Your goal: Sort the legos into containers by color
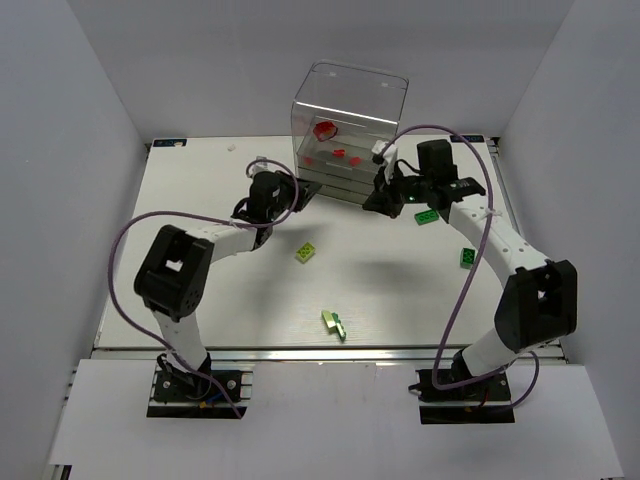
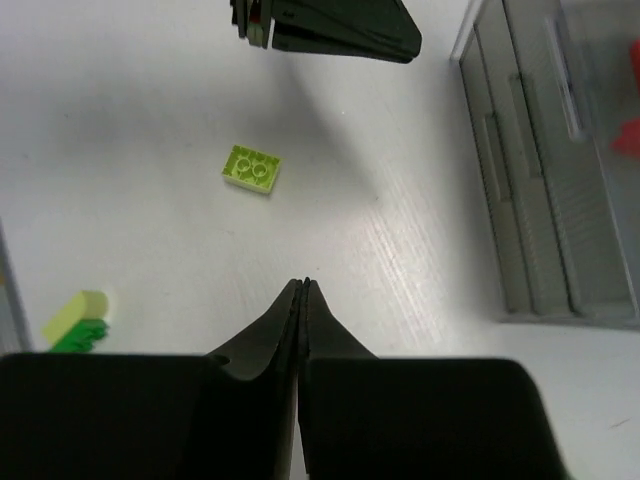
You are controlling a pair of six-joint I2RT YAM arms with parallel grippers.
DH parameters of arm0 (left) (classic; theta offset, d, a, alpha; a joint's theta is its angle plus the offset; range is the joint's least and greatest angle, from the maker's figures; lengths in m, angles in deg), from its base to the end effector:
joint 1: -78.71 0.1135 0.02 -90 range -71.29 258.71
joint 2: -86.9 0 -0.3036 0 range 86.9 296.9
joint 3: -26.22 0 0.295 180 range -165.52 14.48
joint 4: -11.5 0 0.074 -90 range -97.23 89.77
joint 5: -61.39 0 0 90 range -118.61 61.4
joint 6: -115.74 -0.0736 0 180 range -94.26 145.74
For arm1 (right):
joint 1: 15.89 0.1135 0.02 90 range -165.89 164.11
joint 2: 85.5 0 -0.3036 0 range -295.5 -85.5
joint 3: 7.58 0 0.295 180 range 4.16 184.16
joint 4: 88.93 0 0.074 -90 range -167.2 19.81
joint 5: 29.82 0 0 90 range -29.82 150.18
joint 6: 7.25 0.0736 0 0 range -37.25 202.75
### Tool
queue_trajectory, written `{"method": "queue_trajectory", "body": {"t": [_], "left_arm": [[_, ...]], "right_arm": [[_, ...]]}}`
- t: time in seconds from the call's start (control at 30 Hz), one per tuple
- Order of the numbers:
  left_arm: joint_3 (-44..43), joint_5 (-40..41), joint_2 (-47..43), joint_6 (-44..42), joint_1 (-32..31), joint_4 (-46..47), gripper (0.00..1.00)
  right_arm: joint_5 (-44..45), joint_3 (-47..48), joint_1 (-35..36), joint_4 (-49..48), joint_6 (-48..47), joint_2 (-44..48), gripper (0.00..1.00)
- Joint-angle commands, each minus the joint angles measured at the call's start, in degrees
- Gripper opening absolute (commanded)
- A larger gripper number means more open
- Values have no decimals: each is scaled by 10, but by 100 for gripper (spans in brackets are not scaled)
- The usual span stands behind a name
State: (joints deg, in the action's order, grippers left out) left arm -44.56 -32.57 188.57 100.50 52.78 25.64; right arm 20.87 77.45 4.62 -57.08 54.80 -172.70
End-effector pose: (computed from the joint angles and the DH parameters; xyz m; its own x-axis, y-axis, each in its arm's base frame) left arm 0.4256 -0.2126 0.2169 -0.5464 -0.8046 -0.2325 -0.1198 0.3498 -0.9291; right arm 0.3663 0.1868 0.3323 -0.1053 -0.4266 -0.8983 -0.9195 0.3858 -0.0754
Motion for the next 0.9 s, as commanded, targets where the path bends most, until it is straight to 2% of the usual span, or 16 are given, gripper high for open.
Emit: {"method": "queue_trajectory", "body": {"t": [0.0, 0.03, 0.17, 0.3, 0.53, 0.87], "left_arm": [[-40, -33, 51, 22, -2, 69, 19], [-59, -33, 78, 24, -2, 76, 28], [-106, -36, 134, 32, -2, 102, 43], [-126, -32, 171, 51, -2, 138, 48], [-154, -37, 213, 65, -2, 161, 47], [-165, -28, 235, 79, -2, 171, 29]], "right_arm": [[-66, 39, -48, 54, 157, -36, 0], [-75, 38, -60, 53, 168, -37, 0], [-97, 5, -91, 30, 178, -15, 0], [-105, -22, -118, 7, 184, 18, 1], [-109, -53, -155, 0, 190, 32, 4], [-114, -58, -175, -7, 193, 37, 4]]}}
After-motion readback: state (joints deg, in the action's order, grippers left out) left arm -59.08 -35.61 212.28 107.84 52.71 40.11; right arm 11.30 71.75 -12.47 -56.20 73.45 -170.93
